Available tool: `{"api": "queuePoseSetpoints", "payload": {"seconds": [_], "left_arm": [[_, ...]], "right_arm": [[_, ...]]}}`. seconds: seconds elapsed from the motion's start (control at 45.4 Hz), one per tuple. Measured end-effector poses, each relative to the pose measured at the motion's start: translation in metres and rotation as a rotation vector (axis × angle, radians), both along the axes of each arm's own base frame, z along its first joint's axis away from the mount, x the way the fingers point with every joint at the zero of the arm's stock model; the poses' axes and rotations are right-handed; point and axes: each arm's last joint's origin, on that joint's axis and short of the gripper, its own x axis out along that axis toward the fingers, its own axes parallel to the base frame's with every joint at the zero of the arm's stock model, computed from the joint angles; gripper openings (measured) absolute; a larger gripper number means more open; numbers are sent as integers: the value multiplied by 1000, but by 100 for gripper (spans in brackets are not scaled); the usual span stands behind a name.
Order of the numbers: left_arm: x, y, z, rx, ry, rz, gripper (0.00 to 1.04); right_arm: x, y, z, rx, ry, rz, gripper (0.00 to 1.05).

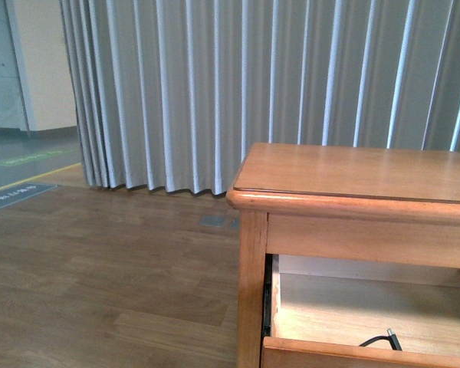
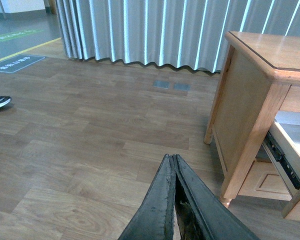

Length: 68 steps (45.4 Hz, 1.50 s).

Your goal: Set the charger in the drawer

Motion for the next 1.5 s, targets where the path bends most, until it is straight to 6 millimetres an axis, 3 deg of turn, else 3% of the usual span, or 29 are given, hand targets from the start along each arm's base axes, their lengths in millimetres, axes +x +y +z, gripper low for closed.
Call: {"api": "queuePoseSetpoints", "payload": {"seconds": [0.66,1.365,1.497], "left_arm": [[-1,0,-32,8,-7,0,4],[-1,0,-32,8,-11,0,4],[-1,0,-32,8,-11,0,30]], "right_arm": [[0,0,0,0,0,0,96],[0,0,0,0,0,0,96],[3,1,-3,-270,-79,-46,96]]}}
